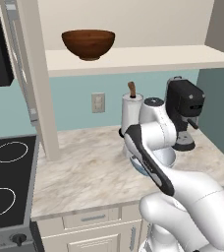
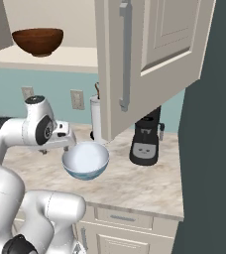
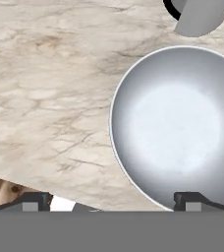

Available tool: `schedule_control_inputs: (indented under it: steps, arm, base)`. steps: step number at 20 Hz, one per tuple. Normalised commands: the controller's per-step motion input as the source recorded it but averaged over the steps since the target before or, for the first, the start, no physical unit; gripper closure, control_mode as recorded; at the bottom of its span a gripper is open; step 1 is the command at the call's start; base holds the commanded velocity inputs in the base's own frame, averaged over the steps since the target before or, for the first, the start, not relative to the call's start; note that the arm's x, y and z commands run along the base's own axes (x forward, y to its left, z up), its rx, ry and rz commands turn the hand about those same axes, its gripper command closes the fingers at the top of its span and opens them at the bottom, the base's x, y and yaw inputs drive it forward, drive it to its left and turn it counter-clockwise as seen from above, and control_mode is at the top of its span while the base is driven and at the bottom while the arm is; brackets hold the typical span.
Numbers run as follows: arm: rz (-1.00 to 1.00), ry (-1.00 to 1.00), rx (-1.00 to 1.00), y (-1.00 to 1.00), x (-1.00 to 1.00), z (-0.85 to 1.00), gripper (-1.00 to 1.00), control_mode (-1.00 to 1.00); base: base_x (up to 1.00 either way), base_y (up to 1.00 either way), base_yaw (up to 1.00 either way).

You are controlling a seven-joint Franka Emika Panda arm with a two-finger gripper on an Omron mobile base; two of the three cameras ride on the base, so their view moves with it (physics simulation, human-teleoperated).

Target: Open the cabinet. Pick the bowls from the counter and place them in the cabinet. Then close the cabinet.

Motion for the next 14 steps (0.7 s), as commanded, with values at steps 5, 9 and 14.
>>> schedule_control_inputs:
  steps: [5, 9, 14]
  arm:
    - [0.0, -0.05, 0.0, 0.0, 0.26, -0.33, -1.0, -1.0]
    - [0.0, -0.02, 0.0, 0.0, 0.24, -0.32, -1.0, -1.0]
    - [0.0, 0.0, 0.0, 0.0, 0.26, -0.31, -1.0, -1.0]
  base:
    - [0.0, 0.0, 0.0]
    - [0.0, 0.0, 0.0]
    - [0.0, 0.0, 0.0]
